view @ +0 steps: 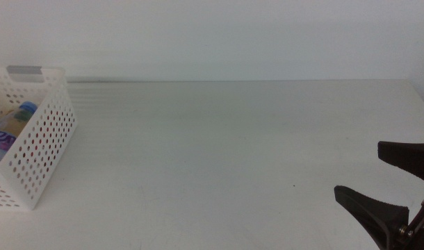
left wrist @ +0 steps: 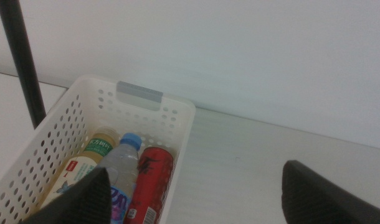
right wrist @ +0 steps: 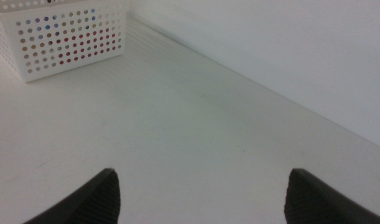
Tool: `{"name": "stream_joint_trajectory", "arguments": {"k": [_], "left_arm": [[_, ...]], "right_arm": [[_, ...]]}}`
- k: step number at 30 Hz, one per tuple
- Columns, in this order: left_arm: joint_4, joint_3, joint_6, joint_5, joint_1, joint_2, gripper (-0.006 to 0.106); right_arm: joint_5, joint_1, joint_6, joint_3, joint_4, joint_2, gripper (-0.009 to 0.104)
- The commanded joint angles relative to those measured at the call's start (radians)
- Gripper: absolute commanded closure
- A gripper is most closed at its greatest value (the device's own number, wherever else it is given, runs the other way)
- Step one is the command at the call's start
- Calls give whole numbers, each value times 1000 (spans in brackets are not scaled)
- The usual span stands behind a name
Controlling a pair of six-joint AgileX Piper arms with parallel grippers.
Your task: Use arms to grab the bottles and put them into the dustbin to the left of the table.
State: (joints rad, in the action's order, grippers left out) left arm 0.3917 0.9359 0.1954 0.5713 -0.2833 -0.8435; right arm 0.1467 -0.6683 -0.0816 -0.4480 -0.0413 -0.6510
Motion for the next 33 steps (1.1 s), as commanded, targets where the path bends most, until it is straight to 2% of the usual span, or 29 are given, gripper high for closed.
{"name": "stream_joint_trajectory", "arguments": {"k": [1, 5, 9, 13, 17, 22, 26, 33], "left_arm": [[26, 29, -16, -69, 2, 7, 10], [16, 27, -16, -70, 2, 20, 10], [-71, 27, -16, -70, 2, 47, 10], [-172, -8, -16, -98, 2, 85, 10], [-181, -119, -16, -148, 32, 161, 10], [-198, -297, -16, -151, 179, 306, 10], [-257, -436, -16, -152, 243, 435, 10], [-257, -697, -16, -174, 246, 716, 10]], "right_arm": [[-70, 4, -9, -19, -8, 0, 16], [-56, 11, -9, 4, -8, 13, 16], [-15, 95, -9, 9, -17, 62, 16], [-15, 256, -9, 10, -17, 126, 16], [-23, 431, -9, 24, -17, 195, 16], [-24, 562, -9, 75, -16, 299, 16], [-29, 607, -9, 119, -16, 366, 16], [-28, 612, -9, 228, -35, 475, 16]]}}
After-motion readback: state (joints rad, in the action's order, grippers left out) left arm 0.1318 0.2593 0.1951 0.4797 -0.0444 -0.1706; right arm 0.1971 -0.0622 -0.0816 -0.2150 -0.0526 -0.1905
